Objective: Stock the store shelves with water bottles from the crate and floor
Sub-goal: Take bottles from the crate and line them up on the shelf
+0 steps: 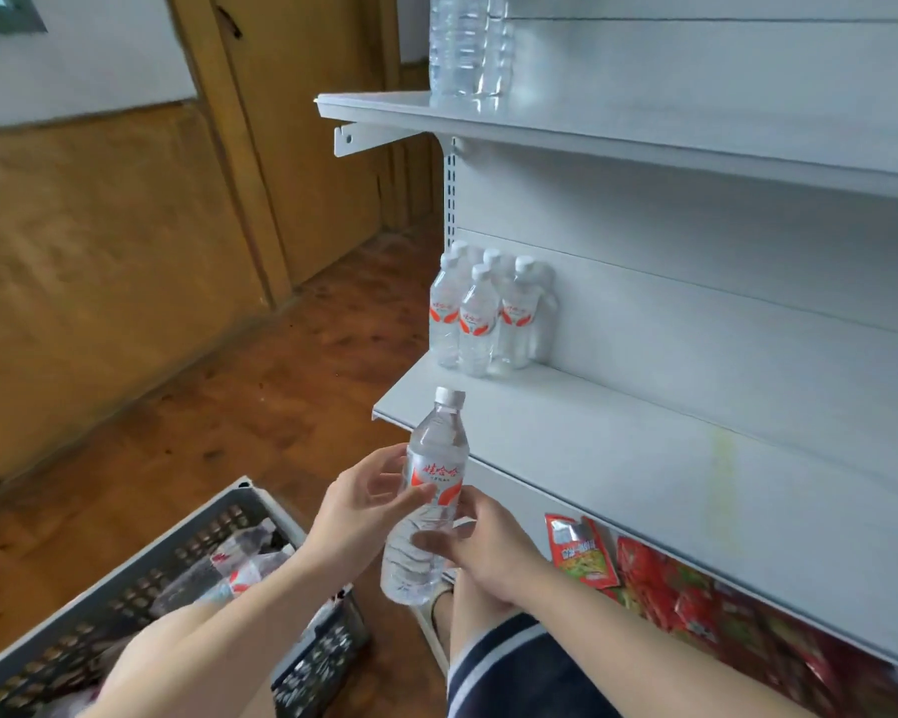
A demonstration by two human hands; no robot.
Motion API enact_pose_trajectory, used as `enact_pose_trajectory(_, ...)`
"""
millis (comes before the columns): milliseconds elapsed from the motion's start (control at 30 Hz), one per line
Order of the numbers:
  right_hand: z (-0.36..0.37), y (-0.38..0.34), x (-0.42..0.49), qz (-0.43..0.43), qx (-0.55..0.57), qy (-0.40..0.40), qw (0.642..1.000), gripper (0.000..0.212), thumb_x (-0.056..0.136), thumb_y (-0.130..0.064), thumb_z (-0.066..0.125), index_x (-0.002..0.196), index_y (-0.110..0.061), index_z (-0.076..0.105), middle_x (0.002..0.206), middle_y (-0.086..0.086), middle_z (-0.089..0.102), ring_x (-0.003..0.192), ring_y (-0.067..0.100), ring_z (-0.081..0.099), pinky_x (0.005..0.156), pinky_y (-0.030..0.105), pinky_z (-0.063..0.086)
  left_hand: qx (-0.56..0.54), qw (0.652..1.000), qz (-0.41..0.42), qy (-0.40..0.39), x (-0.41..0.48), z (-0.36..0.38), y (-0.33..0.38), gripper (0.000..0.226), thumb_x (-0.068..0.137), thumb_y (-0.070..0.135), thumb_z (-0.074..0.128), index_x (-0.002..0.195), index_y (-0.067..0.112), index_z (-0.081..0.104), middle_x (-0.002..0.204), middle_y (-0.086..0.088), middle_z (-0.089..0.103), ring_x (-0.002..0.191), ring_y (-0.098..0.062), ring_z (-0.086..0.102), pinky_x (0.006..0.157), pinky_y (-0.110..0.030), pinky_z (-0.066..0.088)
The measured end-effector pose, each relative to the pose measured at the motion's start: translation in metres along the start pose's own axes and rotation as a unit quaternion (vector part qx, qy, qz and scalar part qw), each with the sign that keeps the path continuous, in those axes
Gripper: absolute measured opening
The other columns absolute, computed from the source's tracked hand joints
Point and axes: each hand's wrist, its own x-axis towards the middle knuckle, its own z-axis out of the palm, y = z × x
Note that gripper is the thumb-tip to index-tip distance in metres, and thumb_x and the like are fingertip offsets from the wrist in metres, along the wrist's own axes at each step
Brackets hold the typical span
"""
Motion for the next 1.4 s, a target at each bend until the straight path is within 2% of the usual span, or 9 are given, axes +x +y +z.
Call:
enact_pose_trajectory(100, -0.019, 0.011, 0.029, 0.003, 0.046, 0.043, 0.998, 0.063, 0.072, -0.06, 0.082, 0.125, -0.039, 0.054, 0.12, -0.017, 0.069, 0.108, 0.01, 0.068, 0.097, 0.039, 0.057, 0.01, 0.999, 0.024, -0.027, 0.041, 0.019, 0.006, 0.041, 0.083, 0.042, 0.077, 0.121, 0.048, 0.06, 0.11, 0.033, 0.069, 0.105, 0.005, 0.067, 0.094, -0.024, 0.057)
enact_pose_trajectory(233, -0.048, 0.02, 0.072, 0.001, 0.049, 0.115, 0.992, 0.056, 0.075, -0.046, 0.087, 0.12, -0.028, 0.058, 0.113, -0.012, 0.07, 0.098, 0.007, 0.068, 0.089, 0.031, 0.057, 0.053, 0.995, 0.052, -0.066, 0.092, 0.042, 0.009, 0.056, 0.092, 0.045, 0.065, 0.145, 0.04, 0.048, 0.129, 0.034, 0.058, 0.116, 0.006, 0.061, 0.104, -0.02, 0.048)
enact_pose_trajectory(400, -0.083, 0.034, 0.132, -0.011, 0.032, 0.189, 0.981, 0.05, 0.077, -0.028, 0.088, 0.115, -0.028, 0.055, 0.103, -0.019, 0.064, 0.094, -0.002, 0.061, 0.077, 0.01, 0.052, 0.107, 0.989, 0.066, -0.072, 0.145, 0.063, -0.013, 0.049, 0.101, 0.023, 0.058, 0.148, 0.035, 0.047, 0.144, 0.021, 0.053, 0.124, 0.002, 0.055, 0.094, -0.005, 0.045)
enact_pose_trajectory(567, -0.106, 0.057, 0.186, -0.031, 0.005, 0.247, 0.968, 0.064, 0.074, -0.019, 0.089, 0.127, -0.025, 0.054, 0.121, -0.005, 0.064, 0.11, 0.012, 0.061, 0.096, 0.037, 0.055, 0.19, 0.978, 0.016, -0.087, 0.186, 0.079, -0.048, 0.051, 0.101, 0.021, 0.059, 0.149, 0.031, 0.045, 0.151, 0.012, 0.049, 0.135, -0.009, 0.05, 0.11, -0.025, 0.044)
enact_pose_trajectory(700, -0.118, 0.062, 0.221, -0.042, -0.018, 0.282, 0.958, 0.063, 0.079, -0.024, 0.086, 0.131, -0.023, 0.051, 0.124, -0.004, 0.06, 0.114, 0.015, 0.059, 0.097, 0.043, 0.054, 0.344, 0.93, 0.057, -0.112, 0.202, 0.082, -0.087, 0.062, 0.1, 0.023, 0.049, 0.158, 0.025, 0.029, 0.166, 0.009, 0.023, 0.153, -0.012, 0.023, 0.124, -0.023, 0.014)
enact_pose_trajectory(800, -0.125, 0.059, 0.247, -0.06, -0.049, 0.297, 0.952, 0.062, 0.081, -0.023, 0.083, 0.134, -0.02, 0.05, 0.129, 0.001, 0.058, 0.121, 0.022, 0.057, 0.098, 0.047, 0.052, 0.388, 0.906, 0.085, -0.147, 0.202, 0.08, -0.109, 0.07, 0.094, 0.046, 0.012, 0.162, 0.028, 0.008, 0.166, 0.016, -0.007, 0.155, -0.006, -0.009, 0.12, -0.015, -0.014)
enact_pose_trajectory(1033, -0.135, 0.035, 0.276, -0.003, -0.185, 0.299, 0.936, 0.05, 0.091, -0.035, 0.072, 0.126, -0.003, 0.053, 0.123, 0.019, 0.062, 0.113, 0.039, 0.06, 0.089, 0.042, 0.049, 0.404, 0.892, 0.107, -0.172, 0.201, 0.075, -0.12, 0.07, 0.095, 0.054, 0.007, 0.16, 0.033, -0.008, 0.161, 0.019, -0.024, 0.143, 0.004, -0.033, 0.111, -0.012, -0.027)
enact_pose_trajectory(1233, -0.119, 0.033, 0.247, 0.096, -0.234, 0.232, 0.939, 0.045, 0.098, -0.042, 0.06, 0.117, -0.001, 0.059, 0.119, 0.021, 0.066, 0.114, 0.038, 0.06, 0.087, 0.038, 0.046, 0.392, 0.899, 0.09, -0.173, 0.174, 0.059, -0.122, 0.069, 0.106, 0.032, 0.039, 0.161, 0.032, -0.002, 0.164, 0.02, -0.016, 0.149, 0.003, -0.022, 0.119, -0.015, -0.017)
enact_pose_trajectory(1400, -0.043, 0.014, 0.185, -0.006, -0.136, 0.168, 0.976, 0.032, 0.096, -0.017, 0.061, 0.125, -0.004, 0.06, 0.123, 0.012, 0.061, 0.115, 0.026, 0.06, 0.101, 0.032, 0.045, 0.289, 0.953, -0.03, -0.081, 0.105, 0.02, -0.129, 0.065, 0.099, 0.017, 0.054, 0.156, 0.036, 0.029, 0.157, 0.032, 0.015, 0.147, -0.003, 0.031, 0.117, -0.019, 0.031)
